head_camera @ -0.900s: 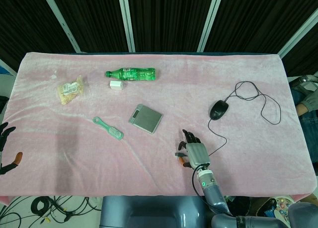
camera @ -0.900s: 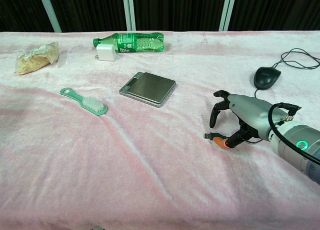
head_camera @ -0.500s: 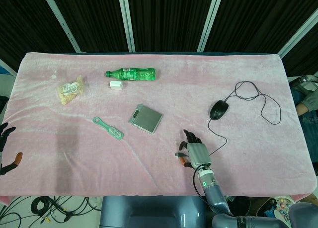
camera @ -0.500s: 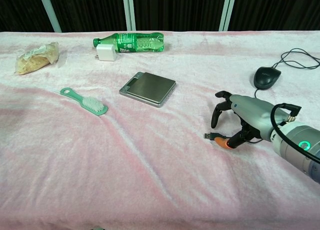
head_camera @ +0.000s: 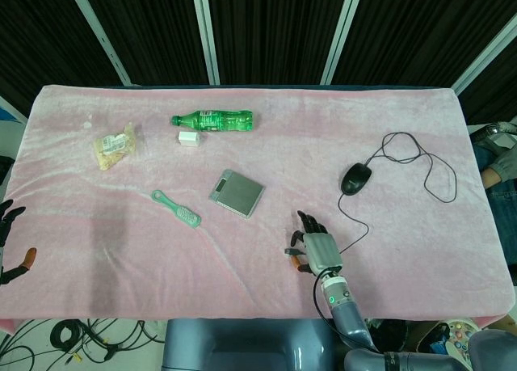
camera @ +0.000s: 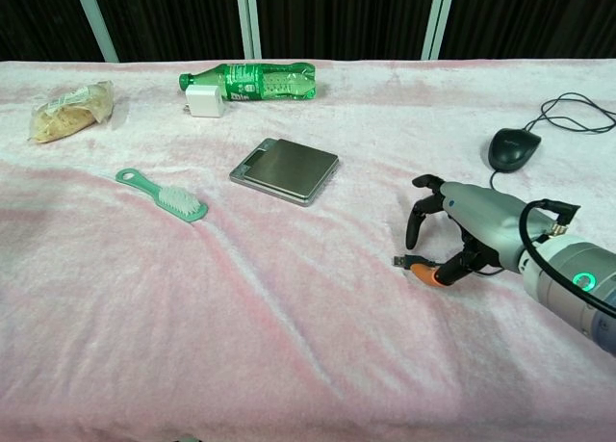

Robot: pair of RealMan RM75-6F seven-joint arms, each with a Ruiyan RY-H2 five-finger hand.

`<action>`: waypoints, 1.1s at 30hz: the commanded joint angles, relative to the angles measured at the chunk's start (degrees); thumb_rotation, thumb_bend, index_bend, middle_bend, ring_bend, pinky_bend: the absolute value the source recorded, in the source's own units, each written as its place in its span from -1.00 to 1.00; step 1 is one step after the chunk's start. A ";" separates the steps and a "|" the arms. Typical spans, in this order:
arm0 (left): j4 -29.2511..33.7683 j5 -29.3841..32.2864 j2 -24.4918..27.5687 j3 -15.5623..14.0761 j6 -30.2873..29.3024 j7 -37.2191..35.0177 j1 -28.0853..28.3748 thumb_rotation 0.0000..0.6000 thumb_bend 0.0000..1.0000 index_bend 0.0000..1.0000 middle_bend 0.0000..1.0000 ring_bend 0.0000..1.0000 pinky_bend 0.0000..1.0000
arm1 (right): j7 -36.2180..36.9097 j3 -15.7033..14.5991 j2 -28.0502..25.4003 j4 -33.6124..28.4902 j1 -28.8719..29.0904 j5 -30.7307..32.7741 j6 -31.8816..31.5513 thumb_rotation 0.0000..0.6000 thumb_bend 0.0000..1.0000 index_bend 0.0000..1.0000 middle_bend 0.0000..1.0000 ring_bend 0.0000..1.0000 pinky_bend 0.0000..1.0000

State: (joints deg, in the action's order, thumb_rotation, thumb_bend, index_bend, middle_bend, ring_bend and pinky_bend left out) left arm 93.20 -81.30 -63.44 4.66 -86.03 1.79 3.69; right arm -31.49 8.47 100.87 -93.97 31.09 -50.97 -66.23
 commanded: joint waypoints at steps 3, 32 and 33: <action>0.03 0.06 0.03 0.04 -0.04 -0.06 -0.03 1.00 -0.32 -0.67 -0.88 -1.00 -1.00 | -0.06 -0.16 0.36 0.31 0.07 0.07 0.09 1.00 -0.45 0.00 -1.00 -0.98 -0.68; 0.10 0.19 0.12 0.04 0.09 -0.30 -0.03 1.00 -0.32 -0.67 -0.88 -1.00 -1.00 | 2.49 0.29 0.18 1.24 -0.05 -0.58 1.06 1.00 -0.38 0.13 -1.00 -0.97 -0.68; 0.09 0.16 0.13 0.02 0.09 -0.31 -0.03 1.00 -0.32 -0.67 -0.88 -1.00 -1.00 | 2.70 0.33 -0.19 0.78 -0.02 -0.91 1.17 1.00 -0.38 0.13 -1.00 -0.97 -0.68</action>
State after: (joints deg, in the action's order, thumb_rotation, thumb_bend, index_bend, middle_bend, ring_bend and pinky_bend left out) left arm 93.29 -81.15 -63.32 4.67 -85.93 1.49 3.65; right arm -29.07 8.75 101.06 -92.78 31.08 -51.52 -65.17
